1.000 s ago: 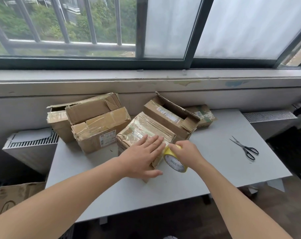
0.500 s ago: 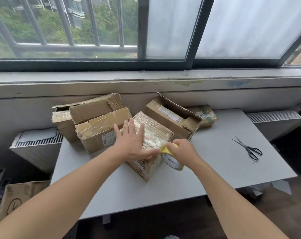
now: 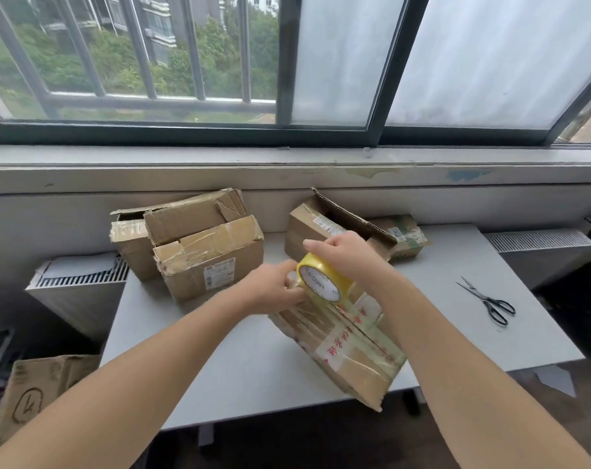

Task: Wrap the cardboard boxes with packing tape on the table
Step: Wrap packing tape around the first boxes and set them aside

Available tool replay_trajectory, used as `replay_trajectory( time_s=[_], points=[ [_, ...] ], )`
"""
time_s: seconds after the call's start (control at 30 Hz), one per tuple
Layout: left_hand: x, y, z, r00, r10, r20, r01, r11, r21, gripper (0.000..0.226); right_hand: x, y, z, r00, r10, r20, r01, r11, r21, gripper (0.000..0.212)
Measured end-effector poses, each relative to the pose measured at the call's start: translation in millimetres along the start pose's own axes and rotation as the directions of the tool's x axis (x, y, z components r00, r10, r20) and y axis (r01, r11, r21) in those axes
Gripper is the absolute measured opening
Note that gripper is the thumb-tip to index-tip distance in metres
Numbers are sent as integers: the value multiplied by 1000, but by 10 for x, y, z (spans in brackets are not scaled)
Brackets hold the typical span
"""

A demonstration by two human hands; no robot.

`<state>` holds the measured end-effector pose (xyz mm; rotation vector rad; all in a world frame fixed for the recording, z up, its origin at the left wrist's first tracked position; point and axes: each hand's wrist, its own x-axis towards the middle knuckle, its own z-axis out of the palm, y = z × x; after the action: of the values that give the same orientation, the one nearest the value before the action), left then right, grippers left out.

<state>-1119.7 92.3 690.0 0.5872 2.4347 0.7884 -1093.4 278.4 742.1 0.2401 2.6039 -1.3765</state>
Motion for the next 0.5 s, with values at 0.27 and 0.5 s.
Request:
replay_trajectory(
  time_s=[0.27, 0.5],
  points=[
    [35, -449, 518, 984, 176, 25, -151, 904, -399, 95, 242, 294, 472, 974, 154, 167, -131, 982, -138, 58],
    [205, -664, 757, 983, 136, 120, -63, 875, -480, 81, 205, 420, 510, 962, 128, 242, -108, 990, -94, 54]
  ],
)
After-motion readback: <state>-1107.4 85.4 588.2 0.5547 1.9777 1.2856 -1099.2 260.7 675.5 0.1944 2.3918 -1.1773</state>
